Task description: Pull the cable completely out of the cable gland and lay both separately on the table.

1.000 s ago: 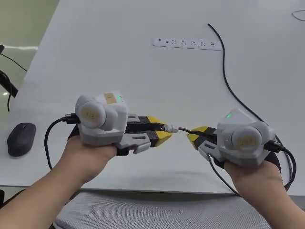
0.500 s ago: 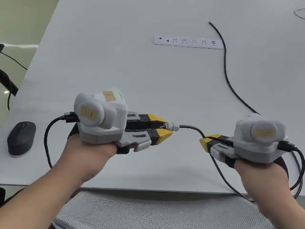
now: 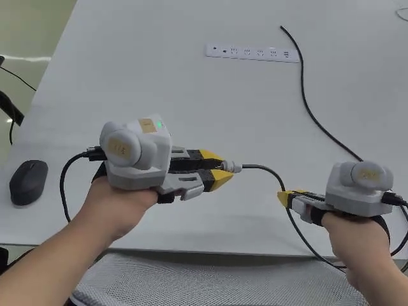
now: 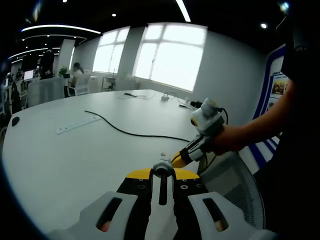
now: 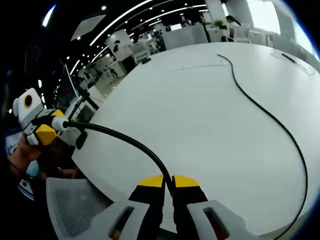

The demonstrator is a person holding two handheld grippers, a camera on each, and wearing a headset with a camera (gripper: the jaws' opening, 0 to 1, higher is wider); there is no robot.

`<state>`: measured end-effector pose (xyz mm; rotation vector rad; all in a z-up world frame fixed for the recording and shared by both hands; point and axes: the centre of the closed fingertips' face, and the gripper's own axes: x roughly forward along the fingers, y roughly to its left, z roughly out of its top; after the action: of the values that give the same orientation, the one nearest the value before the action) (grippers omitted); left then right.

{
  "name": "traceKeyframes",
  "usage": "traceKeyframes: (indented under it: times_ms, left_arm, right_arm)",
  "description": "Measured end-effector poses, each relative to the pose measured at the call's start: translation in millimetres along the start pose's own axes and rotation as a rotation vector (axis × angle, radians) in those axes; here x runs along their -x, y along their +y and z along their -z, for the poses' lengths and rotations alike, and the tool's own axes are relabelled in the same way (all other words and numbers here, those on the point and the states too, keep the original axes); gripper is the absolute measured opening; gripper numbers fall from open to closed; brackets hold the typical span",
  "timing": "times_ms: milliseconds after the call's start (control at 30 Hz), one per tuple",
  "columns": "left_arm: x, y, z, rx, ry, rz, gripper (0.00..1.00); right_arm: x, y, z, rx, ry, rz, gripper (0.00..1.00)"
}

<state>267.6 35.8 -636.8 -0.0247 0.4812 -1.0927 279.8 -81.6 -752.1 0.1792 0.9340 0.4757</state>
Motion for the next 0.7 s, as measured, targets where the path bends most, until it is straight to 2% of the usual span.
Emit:
traceKeyframes:
  times_ms: [300,400,467,700]
  left_arm:
    - [1.0,1.8,-1.1,0.002,-0.003,-0.008,0.15]
    - [1.7,2.0,-2.5,0.000,-0.005,-0.010,0.15]
    - [1.5,2.5,-2.4,-0.005,-0.001,-0.010,0.15]
    - [2.4,3.3,-4.4,-0.007,-0.001,-0.011,0.15]
  right_arm:
    - [2.8,1.8,-0.7,0.030,-0.004,-0.005,0.01]
    - [4.9,4.2,-2.5,0.074,-0.022,-0.005,0.01]
    - [6.0,6.5,-2.1,0.080,-0.018,-0.012,0.02]
    - [6.7,7.9,-2.8,0.168,-0.012,-0.018,0.04]
